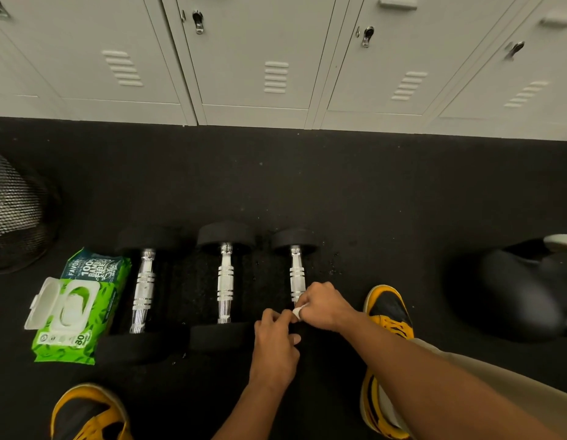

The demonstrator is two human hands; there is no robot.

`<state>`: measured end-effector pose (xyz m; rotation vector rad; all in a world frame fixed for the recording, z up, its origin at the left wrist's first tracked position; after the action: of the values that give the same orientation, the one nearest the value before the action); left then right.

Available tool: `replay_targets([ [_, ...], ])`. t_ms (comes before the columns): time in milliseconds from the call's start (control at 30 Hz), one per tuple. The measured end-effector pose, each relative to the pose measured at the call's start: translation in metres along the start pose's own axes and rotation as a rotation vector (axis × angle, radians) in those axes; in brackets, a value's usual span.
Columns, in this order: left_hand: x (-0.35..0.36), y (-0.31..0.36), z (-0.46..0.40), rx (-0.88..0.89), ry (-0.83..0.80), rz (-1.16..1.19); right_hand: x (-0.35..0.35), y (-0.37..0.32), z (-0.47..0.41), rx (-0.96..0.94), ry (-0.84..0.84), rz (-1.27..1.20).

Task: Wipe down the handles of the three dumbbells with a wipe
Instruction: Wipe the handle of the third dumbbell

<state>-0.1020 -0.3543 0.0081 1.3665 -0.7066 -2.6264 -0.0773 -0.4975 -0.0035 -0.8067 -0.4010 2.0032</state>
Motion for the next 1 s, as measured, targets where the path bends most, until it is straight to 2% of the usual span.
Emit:
replay_targets([
  [67, 0.0, -0.001, 0.0, 0.009, 0.005, 0.001, -0.003, 0.003, -0.001, 0.004, 0.004, -0.025],
  [233, 0.001, -0.004, 0.002, 0.045, 0.019, 0.006, -0.024, 0.001, -0.002, -0.041, 0.277, -0.236],
  [400, -0.006, -0.006, 0.004, 0.078, 0.045, -0.067, -0.038, -0.011, -0.009, -0.11, 0.491, -0.247],
  [567, -0.011, -0.008, 0.005, 0.193, 0.066, -0.199, -0.032, -0.019, -0.018, -0.207, 0.596, -0.101],
  [733, -0.01, -0.015, 0.007, 0.268, 0.033, -0.233, -0.023, -0.024, -0.028, -0.288, 0.63, -0.06],
  [1000, -0.018, -0.02, 0.005, 0.268, -0.01, -0.184, -0.014, -0.031, -0.038, -0.249, 0.511, -0.06],
])
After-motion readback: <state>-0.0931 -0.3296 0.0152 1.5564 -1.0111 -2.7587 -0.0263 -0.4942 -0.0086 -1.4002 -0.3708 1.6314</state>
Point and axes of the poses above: each hand's wrist, its own z-axis away from the middle knuckle, its own x-axis out of the palm, y = z × x, the point moved 3 cm from there along -z, towards the middle knuckle, and after that the axes turned 15 degrees about -z, right-handed, at the moved point
